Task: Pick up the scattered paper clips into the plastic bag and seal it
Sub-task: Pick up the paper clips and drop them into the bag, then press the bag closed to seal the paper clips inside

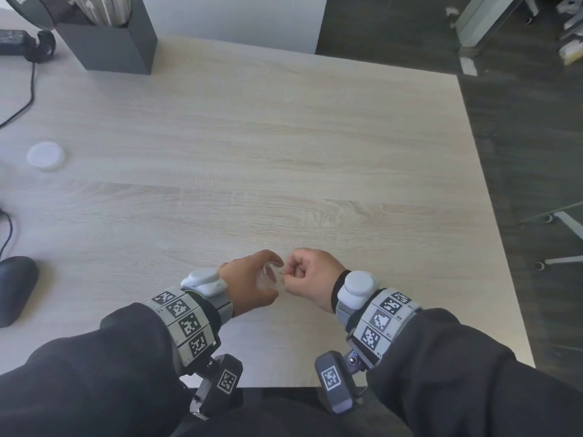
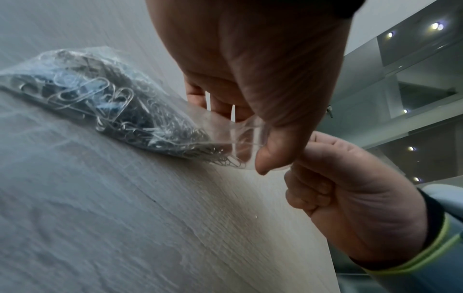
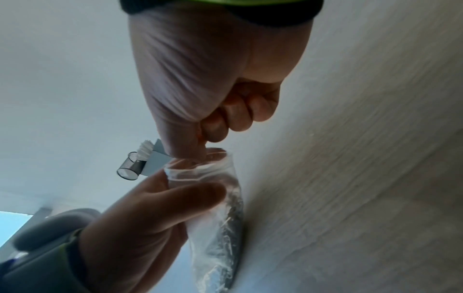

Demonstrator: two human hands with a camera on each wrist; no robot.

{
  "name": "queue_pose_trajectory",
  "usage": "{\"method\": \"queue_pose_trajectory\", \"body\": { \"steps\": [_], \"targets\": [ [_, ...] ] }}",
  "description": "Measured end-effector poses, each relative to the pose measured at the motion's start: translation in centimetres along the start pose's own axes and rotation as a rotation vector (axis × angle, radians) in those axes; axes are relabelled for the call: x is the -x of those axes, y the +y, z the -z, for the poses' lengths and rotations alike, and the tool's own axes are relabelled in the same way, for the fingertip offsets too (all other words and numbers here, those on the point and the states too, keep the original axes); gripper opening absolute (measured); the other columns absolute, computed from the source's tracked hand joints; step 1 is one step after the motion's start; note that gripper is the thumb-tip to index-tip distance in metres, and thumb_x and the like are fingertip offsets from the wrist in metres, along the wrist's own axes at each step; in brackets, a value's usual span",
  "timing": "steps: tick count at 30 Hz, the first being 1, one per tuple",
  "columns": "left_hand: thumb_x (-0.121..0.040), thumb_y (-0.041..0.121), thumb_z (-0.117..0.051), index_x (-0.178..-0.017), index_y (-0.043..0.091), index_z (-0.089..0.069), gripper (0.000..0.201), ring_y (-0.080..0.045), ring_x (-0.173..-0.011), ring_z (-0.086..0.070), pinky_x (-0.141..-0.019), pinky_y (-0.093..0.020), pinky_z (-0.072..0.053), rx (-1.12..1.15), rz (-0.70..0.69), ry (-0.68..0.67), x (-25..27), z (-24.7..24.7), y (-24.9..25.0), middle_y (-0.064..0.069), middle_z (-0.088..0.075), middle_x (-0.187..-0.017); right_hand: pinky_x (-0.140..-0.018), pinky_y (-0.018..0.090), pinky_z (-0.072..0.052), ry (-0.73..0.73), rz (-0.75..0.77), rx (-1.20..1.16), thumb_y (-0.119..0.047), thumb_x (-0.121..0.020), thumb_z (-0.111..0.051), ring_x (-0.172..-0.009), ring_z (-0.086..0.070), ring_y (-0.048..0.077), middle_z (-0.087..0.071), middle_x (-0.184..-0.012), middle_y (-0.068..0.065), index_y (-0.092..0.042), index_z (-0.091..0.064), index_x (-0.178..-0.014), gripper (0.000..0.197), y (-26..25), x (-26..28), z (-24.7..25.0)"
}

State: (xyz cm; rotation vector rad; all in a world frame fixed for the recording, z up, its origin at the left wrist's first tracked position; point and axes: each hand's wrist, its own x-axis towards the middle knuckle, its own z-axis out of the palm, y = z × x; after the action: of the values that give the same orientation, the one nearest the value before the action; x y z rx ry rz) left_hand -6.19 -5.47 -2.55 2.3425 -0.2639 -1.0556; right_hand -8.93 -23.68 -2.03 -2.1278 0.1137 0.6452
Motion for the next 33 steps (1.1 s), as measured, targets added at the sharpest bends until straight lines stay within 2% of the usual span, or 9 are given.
{"method": "queue_pose_trajectory", "body": {
  "steps": [4,8,13,17,20,24,27,30,33],
  "targets": [
    [-0.065,0.048,-0.061,-0.114,0.055,-0.044,0.052,-0.013,-0.09,-0.066,-0.081,-0.039,-0.058,0.032,-0.013,0.0,0.1,0.4,-0.3,0.018,-0.069,-0.101,-0.054,0.025,-0.039,-0.004,0.023,-0.074,-0.031,-0.079,-0.072,-0.048,-0.042,0.005,-0.051,-0.053,-0.01,-0.029,-0.065,-0.078,0.008,-0.4,-0.3,-0.7],
    [-0.071,0.041,-0.069,-0.111,0.059,-0.042,0.052,-0.007,-0.085,-0.064,-0.079,-0.035,-0.057,0.078,-0.024,-0.009,0.4,0.9,-0.6,0.025,-0.067,-0.101,-0.059,0.028,-0.048,0.012,-0.019,-0.129,-0.032,-0.089,-0.059,-0.052,-0.052,0.007,-0.066,-0.063,-0.002,-0.034,-0.067,-0.091,0.008,0.2,0.3,-0.4],
    [-0.066,0.039,-0.066,-0.126,0.048,-0.048,0.064,-0.011,-0.087,-0.062,-0.067,-0.025,-0.051,0.264,-0.025,-0.002,0.4,1.0,-0.6,0.016,-0.065,-0.107,-0.078,0.039,-0.055,-0.114,-0.004,-0.09,-0.047,-0.082,-0.051,-0.066,-0.063,0.008,-0.072,-0.081,-0.004,-0.04,-0.069,-0.092,0.022,0.7,0.5,-1.5],
    [-0.062,0.035,-0.054,-0.13,0.038,-0.057,0.069,-0.016,-0.099,-0.065,-0.091,-0.036,-0.052,0.494,0.018,0.019,-0.1,1.2,-0.9,0.003,-0.069,-0.118,-0.072,0.034,-0.053,-0.073,-0.024,-0.09,-0.059,-0.078,-0.064,-0.068,-0.061,0.006,-0.069,-0.076,-0.005,-0.04,-0.07,-0.088,0.022,0.7,0.4,-1.3],
    [-0.073,0.034,-0.055,-0.118,0.033,-0.071,0.047,-0.013,-0.109,-0.064,-0.098,-0.034,-0.047,0.582,0.077,0.054,-0.5,1.6,-0.6,0.006,-0.073,-0.114,-0.065,0.03,-0.051,-0.029,-0.032,-0.103,-0.047,-0.076,-0.072,-0.062,-0.059,0.007,-0.07,-0.074,-0.005,-0.033,-0.07,-0.08,0.014,0.7,0.3,-1.2],
    [-0.094,0.026,-0.066,-0.092,0.028,-0.077,0.011,-0.004,-0.069,-0.062,-0.067,-0.022,-0.05,0.566,0.03,0.139,-0.9,2.0,-0.4,0.015,-0.076,-0.077,-0.061,0.024,-0.048,0.066,-0.026,-0.131,-0.026,-0.078,-0.069,-0.059,-0.053,0.002,-0.065,-0.071,-0.011,-0.031,-0.066,-0.08,0.007,1.0,0.2,-1.1],
    [-0.093,0.025,-0.07,-0.088,0.024,-0.076,0.007,0.003,-0.064,-0.062,-0.07,-0.021,-0.046,0.541,-0.012,0.164,-1.1,1.9,-0.4,0.012,-0.078,-0.079,-0.063,0.026,-0.047,0.101,-0.03,-0.269,-0.016,-0.079,-0.066,-0.061,-0.051,0.007,-0.064,-0.078,-0.012,-0.036,-0.06,-0.089,0.023,1.4,-0.1,-1.0],
    [-0.091,0.021,-0.072,-0.086,0.022,-0.074,0.006,-0.001,-0.071,-0.068,-0.076,-0.023,-0.05,0.573,-0.03,0.182,-1.3,1.7,-0.2,0.007,-0.079,-0.08,-0.063,0.029,-0.046,0.112,-0.053,-0.375,-0.025,-0.079,-0.069,-0.064,-0.052,0.011,-0.061,-0.075,-0.011,-0.04,-0.061,-0.096,0.024,1.5,-0.3,-1.1],
    [-0.089,0.02,-0.074,-0.082,0.024,-0.075,0.008,-0.007,-0.074,-0.069,-0.079,-0.031,-0.057,0.552,-0.026,0.193,-1.7,1.5,0.1,0.007,-0.079,-0.079,-0.06,0.026,-0.042,0.119,-0.063,-0.44,-0.038,-0.08,-0.071,-0.063,-0.051,0.011,-0.059,-0.074,-0.006,-0.031,-0.065,-0.088,0.012,1.1,-0.7,-1.2]
  ]
}}
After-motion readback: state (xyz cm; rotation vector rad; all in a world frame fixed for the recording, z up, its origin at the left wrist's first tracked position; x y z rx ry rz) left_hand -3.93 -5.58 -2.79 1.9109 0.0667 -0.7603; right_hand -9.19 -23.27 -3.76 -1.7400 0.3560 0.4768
